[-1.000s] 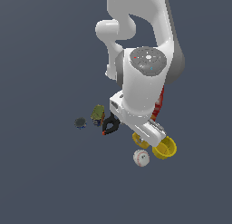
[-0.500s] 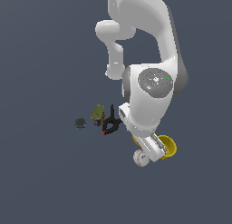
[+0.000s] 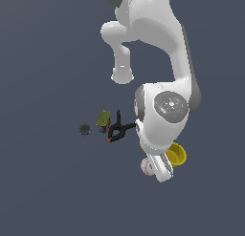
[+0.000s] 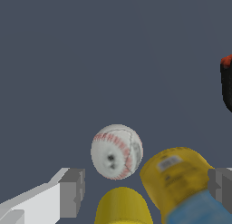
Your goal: Pick up a designated object from a clutter of objects.
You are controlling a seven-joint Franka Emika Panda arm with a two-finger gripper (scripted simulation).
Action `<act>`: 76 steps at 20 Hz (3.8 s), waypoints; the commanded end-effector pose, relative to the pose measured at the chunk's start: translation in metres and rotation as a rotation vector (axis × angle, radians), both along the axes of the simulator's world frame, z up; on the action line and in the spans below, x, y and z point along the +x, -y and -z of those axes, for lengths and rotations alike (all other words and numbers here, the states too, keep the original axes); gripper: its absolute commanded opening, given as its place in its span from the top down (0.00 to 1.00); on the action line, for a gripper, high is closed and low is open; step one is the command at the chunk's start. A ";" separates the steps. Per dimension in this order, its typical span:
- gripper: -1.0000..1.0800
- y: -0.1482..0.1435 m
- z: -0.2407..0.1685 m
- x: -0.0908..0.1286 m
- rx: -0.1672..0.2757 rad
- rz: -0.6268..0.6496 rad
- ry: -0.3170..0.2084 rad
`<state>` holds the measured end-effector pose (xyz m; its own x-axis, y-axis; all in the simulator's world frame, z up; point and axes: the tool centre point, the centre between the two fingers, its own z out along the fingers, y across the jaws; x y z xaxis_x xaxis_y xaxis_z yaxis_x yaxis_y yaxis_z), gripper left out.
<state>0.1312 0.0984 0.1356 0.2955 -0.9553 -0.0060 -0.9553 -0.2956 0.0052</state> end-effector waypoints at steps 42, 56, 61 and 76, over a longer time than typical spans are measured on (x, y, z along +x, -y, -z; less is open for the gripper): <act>1.00 -0.019 0.088 0.014 -0.005 0.232 0.007; 1.00 -0.005 0.075 0.013 -0.005 0.232 0.007; 1.00 0.022 0.049 0.012 -0.004 0.232 0.007; 1.00 0.155 -0.076 0.008 -0.003 0.232 0.006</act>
